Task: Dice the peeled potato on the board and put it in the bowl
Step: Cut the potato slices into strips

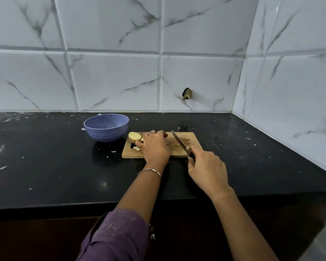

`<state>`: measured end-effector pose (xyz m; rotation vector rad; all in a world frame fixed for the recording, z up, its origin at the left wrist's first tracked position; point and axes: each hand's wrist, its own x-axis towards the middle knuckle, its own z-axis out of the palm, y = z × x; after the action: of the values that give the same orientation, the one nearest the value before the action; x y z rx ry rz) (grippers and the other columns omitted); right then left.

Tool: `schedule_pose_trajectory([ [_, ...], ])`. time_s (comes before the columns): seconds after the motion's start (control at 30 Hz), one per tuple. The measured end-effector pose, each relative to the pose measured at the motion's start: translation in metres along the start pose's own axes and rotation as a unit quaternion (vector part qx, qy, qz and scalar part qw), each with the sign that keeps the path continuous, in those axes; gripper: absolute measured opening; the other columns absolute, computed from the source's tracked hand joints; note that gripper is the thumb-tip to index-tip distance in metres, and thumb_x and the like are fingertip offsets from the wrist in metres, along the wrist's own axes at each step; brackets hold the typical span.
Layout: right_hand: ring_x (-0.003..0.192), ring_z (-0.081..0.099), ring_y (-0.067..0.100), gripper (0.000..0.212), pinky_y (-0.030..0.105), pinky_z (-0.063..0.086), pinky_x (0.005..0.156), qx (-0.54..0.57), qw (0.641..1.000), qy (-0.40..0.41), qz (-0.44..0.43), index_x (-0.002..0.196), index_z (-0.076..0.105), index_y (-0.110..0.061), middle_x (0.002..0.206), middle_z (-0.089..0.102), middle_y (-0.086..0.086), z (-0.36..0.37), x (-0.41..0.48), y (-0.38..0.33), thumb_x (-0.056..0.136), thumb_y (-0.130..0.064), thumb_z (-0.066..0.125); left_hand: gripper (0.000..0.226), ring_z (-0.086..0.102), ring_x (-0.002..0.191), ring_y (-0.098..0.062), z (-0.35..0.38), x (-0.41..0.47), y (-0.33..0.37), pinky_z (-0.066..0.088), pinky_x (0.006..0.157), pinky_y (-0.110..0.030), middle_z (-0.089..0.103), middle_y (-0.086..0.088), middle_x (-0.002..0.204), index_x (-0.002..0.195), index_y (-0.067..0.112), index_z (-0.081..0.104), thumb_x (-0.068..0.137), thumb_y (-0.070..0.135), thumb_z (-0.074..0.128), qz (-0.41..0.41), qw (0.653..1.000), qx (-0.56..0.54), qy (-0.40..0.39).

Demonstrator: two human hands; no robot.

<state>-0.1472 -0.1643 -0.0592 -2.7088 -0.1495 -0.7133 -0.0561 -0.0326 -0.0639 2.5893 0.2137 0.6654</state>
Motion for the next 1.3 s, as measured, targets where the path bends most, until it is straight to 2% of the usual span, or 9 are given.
schedule_pose_trajectory([
  [0.1, 0.086, 0.066, 0.016, 0.019, 0.026, 0.042, 0.065, 0.009, 1.000, -0.007, -0.001, 0.116, 0.058, -0.030, 0.083, 0.058, -0.011, -0.003, -0.002, -0.002, 0.098, -0.026, 0.054, 0.026, 0.042, 0.126, -0.022, -0.001, -0.001, -0.001, 0.023, 0.104, -0.051, 0.061, 0.004, 0.123, 0.117, 0.032, 0.064, 0.095, 0.019, 0.057, -0.005, 1.000, 0.005, 0.011],
  [0.2, 0.088, 0.066, 0.016, 0.021, 0.026, 0.043, 0.066, 0.005, 1.000, -0.018, -0.005, 0.118, 0.059, -0.030, 0.093, 0.067, -0.007, -0.004, -0.004, -0.003, 0.098, -0.027, 0.054, 0.031, 0.039, 0.129, -0.022, -0.002, -0.003, -0.002, 0.024, 0.103, -0.050, 0.056, 0.002, 0.129, 0.123, 0.032, 0.061, 0.093, 0.022, 0.059, -0.017, 1.000, 0.019, 0.010],
  [0.27, 0.088, 0.066, 0.014, 0.021, 0.026, 0.045, 0.067, 0.003, 1.000, -0.020, -0.009, 0.119, 0.059, -0.031, 0.094, 0.067, -0.008, -0.004, -0.005, -0.002, 0.098, -0.028, 0.054, 0.033, 0.036, 0.131, -0.023, -0.003, -0.003, -0.002, 0.023, 0.103, -0.049, 0.051, 0.000, 0.134, 0.125, 0.031, 0.061, 0.093, 0.025, 0.060, -0.022, 0.999, 0.034, 0.004],
  [0.43, 0.085, 0.065, 0.013, 0.020, 0.023, 0.039, 0.064, -0.008, 1.000, -0.009, -0.016, 0.116, 0.061, -0.033, 0.091, 0.066, -0.010, -0.002, -0.006, 0.001, 0.098, -0.029, 0.053, 0.029, 0.032, 0.131, -0.025, -0.002, -0.003, -0.001, 0.020, 0.105, -0.050, 0.046, -0.004, 0.136, 0.119, 0.026, 0.066, 0.095, 0.033, 0.052, -0.014, 0.997, 0.069, -0.015],
  [0.67, 0.082, 0.064, 0.009, 0.019, 0.021, 0.038, 0.065, -0.016, 1.000, -0.005, -0.024, 0.115, 0.062, -0.034, 0.088, 0.064, -0.012, 0.000, -0.005, 0.003, 0.098, -0.030, 0.054, 0.030, 0.034, 0.124, -0.026, 0.000, 0.000, 0.002, 0.023, 0.101, -0.047, 0.050, -0.004, 0.128, 0.111, 0.019, 0.069, 0.093, 0.034, 0.050, 0.009, 0.995, 0.100, -0.018],
  [0.8, 0.085, 0.065, 0.011, 0.022, 0.023, 0.042, 0.066, -0.019, 1.000, 0.001, -0.017, 0.117, 0.062, -0.034, 0.092, 0.067, -0.010, 0.004, 0.000, 0.003, 0.098, -0.029, 0.054, 0.031, 0.036, 0.123, -0.026, 0.000, 0.001, 0.002, 0.022, 0.101, -0.047, 0.052, -0.003, 0.125, 0.110, 0.020, 0.070, 0.093, 0.035, 0.049, 0.017, 0.994, 0.103, -0.020],
  [0.93, 0.084, 0.066, 0.015, 0.022, 0.024, 0.039, 0.064, -0.027, 1.000, 0.001, -0.010, 0.118, 0.062, -0.032, 0.092, 0.067, -0.008, 0.007, 0.007, 0.003, 0.099, -0.027, 0.053, 0.031, 0.036, 0.125, -0.026, 0.000, 0.001, 0.003, 0.022, 0.103, -0.049, 0.053, -0.002, 0.126, 0.112, 0.023, 0.070, 0.094, 0.038, 0.050, 0.032, 0.994, 0.102, -0.030],
  [1.1, 0.068, 0.055, 0.015, 0.018, 0.027, 0.036, 0.059, -0.061, 0.998, 0.008, 0.006, 0.112, 0.062, -0.029, 0.072, 0.050, -0.008, 0.010, 0.015, 0.007, 0.099, -0.023, 0.050, 0.029, 0.035, 0.126, -0.025, 0.002, 0.001, 0.002, 0.022, 0.104, -0.050, 0.055, -0.001, 0.125, 0.112, 0.028, 0.070, 0.095, 0.040, 0.050, 0.058, 0.992, 0.095, -0.050],
  [1.3, 0.077, 0.064, 0.018, 0.023, 0.029, 0.043, 0.062, -0.044, 0.999, -0.001, 0.024, 0.114, 0.062, -0.029, 0.081, 0.065, -0.005, 0.012, 0.022, 0.006, 0.095, -0.019, 0.053, 0.024, 0.042, 0.123, -0.024, 0.004, 0.003, 0.002, 0.021, 0.100, -0.050, 0.065, 0.003, 0.114, 0.108, 0.030, 0.071, 0.095, 0.033, 0.050, 0.079, 0.994, 0.053, -0.052],
])
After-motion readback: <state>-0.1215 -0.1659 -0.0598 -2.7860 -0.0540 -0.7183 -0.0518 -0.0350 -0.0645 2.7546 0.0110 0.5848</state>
